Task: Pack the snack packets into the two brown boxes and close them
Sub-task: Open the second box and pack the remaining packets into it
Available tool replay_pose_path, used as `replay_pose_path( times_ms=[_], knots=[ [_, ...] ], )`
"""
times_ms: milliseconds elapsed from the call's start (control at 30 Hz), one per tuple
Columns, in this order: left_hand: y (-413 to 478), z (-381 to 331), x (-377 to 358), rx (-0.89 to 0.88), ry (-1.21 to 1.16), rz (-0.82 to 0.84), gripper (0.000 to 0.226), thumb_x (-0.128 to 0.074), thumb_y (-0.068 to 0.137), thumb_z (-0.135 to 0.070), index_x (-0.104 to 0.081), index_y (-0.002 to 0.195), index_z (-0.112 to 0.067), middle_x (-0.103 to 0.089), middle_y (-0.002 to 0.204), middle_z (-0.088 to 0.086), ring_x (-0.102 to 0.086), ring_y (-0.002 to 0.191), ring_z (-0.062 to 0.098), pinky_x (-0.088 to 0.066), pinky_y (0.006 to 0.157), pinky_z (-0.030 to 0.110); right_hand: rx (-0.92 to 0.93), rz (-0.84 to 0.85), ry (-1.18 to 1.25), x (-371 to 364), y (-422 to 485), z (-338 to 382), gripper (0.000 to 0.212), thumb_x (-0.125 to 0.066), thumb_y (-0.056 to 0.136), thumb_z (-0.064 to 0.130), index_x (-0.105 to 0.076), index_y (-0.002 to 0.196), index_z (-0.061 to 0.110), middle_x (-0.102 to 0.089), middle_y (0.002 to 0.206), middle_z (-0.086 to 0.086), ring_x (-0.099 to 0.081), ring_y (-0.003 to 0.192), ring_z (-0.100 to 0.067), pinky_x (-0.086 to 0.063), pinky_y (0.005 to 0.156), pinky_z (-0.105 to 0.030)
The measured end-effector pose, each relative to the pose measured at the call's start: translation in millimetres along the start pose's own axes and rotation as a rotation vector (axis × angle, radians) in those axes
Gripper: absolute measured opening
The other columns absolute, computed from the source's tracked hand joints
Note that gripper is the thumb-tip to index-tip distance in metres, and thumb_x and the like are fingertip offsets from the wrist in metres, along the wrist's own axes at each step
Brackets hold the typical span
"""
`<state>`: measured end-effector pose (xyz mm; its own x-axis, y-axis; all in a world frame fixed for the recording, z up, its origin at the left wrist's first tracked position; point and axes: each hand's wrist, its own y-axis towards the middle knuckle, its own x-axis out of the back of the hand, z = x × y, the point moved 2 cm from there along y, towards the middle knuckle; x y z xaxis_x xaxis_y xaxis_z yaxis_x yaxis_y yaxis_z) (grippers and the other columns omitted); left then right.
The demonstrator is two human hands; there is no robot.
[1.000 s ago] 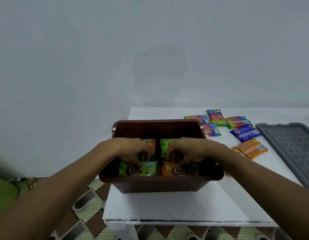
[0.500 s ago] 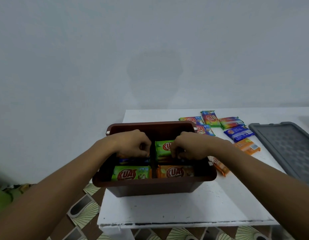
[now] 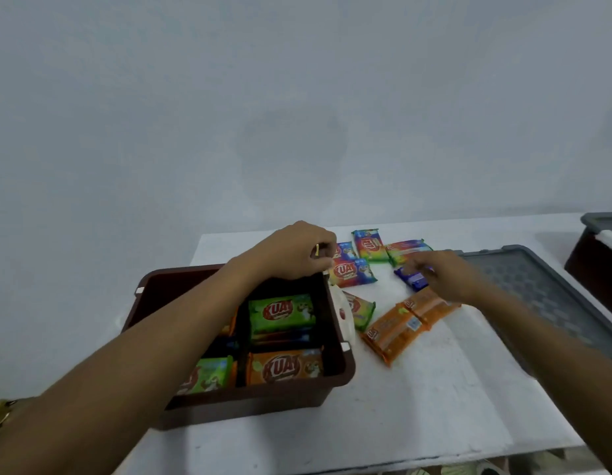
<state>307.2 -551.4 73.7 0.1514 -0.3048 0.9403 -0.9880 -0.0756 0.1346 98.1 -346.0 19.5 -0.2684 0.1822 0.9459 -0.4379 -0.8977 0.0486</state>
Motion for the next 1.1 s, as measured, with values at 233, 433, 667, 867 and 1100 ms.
replay_pose_path(
  times_ms=[233, 433, 667, 867, 1100],
  knots=[
    [75, -13, -31, 0.049, 0.041, 0.193, 0.011, -0.070, 0.083, -0.021, -0.065, 0.092, -0.019, -0.057, 0.086, -0.013, -0.051, 0.077, 0.004, -0.047, 0.070, 0.028, -0.073, 0.089, -0.101, 0, 14, -79, 0.039, -0.054, 0.086, -0.004, -0.068, 0.113, 0.021, -0.064, 0.124, 0.000, -0.057, 0.113, -0.018, -0.047, 0.092, -0.030],
    [113, -24, -75, 0.090, 0.253, 0.635, 0.049, -0.081, 0.076, -0.028, -0.059, 0.120, -0.028, -0.054, 0.118, -0.004, -0.052, 0.107, 0.018, -0.047, 0.086, 0.032, 0.010, 0.189, -0.163, -2, 40, -96, 0.038, -0.064, 0.088, 0.012, -0.061, 0.122, 0.027, -0.058, 0.129, 0.004, -0.049, 0.118, -0.017, -0.044, 0.098, -0.036],
    [114, -23, -107, 0.103, 0.452, 0.892, 0.057, -0.088, 0.063, -0.037, -0.050, 0.104, -0.027, -0.043, 0.116, 0.003, -0.050, 0.102, 0.025, -0.053, 0.081, 0.044, 0.143, 0.359, -0.126, -15, 67, -88, 0.055, -0.074, 0.082, 0.037, -0.055, 0.133, 0.031, -0.052, 0.137, 0.007, -0.045, 0.124, -0.016, -0.040, 0.096, -0.029],
    [109, -13, -111, 0.143, 0.285, 0.813, 0.050, -0.087, 0.064, -0.030, -0.045, 0.087, -0.021, -0.051, 0.098, -0.001, -0.052, 0.093, 0.022, -0.052, 0.079, 0.042, 0.232, 0.463, -0.274, -17, 83, -81, 0.064, -0.073, 0.081, 0.042, -0.048, 0.138, 0.024, -0.052, 0.135, 0.002, -0.045, 0.123, -0.019, -0.042, 0.100, -0.033],
    [113, -16, -88, 0.189, 0.020, 0.553, 0.047, -0.071, 0.086, -0.026, -0.050, 0.128, -0.022, -0.059, 0.119, -0.001, -0.058, 0.102, 0.018, -0.053, 0.081, 0.034, 0.282, 0.498, -0.237, 25, 85, -76, 0.032, -0.073, 0.082, 0.023, -0.058, 0.111, 0.023, -0.061, 0.107, 0.004, -0.056, 0.097, -0.017, -0.050, 0.081, -0.033]
  ],
)
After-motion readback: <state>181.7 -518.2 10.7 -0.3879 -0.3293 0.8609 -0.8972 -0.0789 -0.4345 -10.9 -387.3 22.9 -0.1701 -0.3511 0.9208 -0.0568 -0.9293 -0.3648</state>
